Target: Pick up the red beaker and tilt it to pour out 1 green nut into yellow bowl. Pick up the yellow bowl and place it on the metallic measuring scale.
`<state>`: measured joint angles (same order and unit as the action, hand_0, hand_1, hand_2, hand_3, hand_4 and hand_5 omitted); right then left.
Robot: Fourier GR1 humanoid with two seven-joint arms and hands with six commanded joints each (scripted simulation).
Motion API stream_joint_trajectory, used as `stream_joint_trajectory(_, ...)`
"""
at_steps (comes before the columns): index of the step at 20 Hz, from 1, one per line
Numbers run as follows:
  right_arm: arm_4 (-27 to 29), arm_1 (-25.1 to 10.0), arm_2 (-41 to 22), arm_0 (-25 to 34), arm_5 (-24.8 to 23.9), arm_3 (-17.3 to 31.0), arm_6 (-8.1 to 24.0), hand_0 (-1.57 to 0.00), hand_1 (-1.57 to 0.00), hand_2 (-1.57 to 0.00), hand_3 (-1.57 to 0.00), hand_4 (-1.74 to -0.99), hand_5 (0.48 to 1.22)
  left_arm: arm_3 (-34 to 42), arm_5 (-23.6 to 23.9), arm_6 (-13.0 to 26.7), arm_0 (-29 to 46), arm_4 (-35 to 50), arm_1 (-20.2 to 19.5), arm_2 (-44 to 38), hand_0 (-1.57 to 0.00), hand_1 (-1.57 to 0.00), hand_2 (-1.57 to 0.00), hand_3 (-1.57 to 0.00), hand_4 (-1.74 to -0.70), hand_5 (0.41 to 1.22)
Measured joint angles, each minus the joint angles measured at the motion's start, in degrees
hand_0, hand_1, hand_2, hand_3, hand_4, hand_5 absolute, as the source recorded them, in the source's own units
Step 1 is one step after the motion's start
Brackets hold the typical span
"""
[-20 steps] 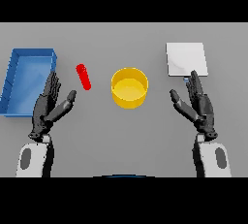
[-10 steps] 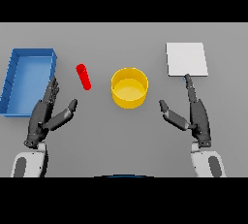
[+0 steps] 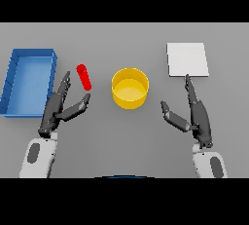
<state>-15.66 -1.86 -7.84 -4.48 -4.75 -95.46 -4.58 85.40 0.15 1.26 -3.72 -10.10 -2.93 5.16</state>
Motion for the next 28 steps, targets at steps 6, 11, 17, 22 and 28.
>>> stream_joint_trajectory(6,0.6,0.0,0.2,-0.3,0.2,-1.0,-0.1,0.0,0.0,0.0,0.0,-1.274,0.635,-10.7,1.4,-3.4,-8.2,-0.5,0.0,-2.5,0.0,0.0,0.0,0.0,-1.27,0.673)
stream_joint_trajectory(11,0.9,-0.7,0.8,0.0,0.5,-0.3,0.3,0.0,0.0,0.0,0.0,-1.267,0.64,-17.6,1.7,-4.3,-13.9,-0.5,0.2,-3.9,0.0,0.0,0.0,0.0,-1.29,0.688)
stream_joint_trajectory(17,1.4,-0.8,1.0,-0.2,0.7,-0.7,0.0,0.0,0.0,0.0,0.0,-1.269,0.642,-25.4,2.0,-5.4,-20.0,-0.9,0.5,-5.1,0.0,0.0,0.0,0.0,-1.29,0.683)
stream_joint_trajectory(22,1.3,-0.3,0.9,-0.1,0.5,-0.2,0.7,0.0,0.0,0.0,0.0,-1.264,0.64,-28.5,1.9,-7.0,-22.4,-0.2,0.7,-6.2,0.0,0.0,0.0,0.0,-1.32,0.692)
stream_joint_trajectory(28,0.8,-0.9,1.0,0.0,0.3,-0.9,0.7,0.0,0.0,0.0,0.0,-1.258,0.644,-34.2,3.5,-10.9,-26.1,1.7,2.6,-9.1,-0.29,-0.33,-0.36,-0.29,-1.45,0.783)
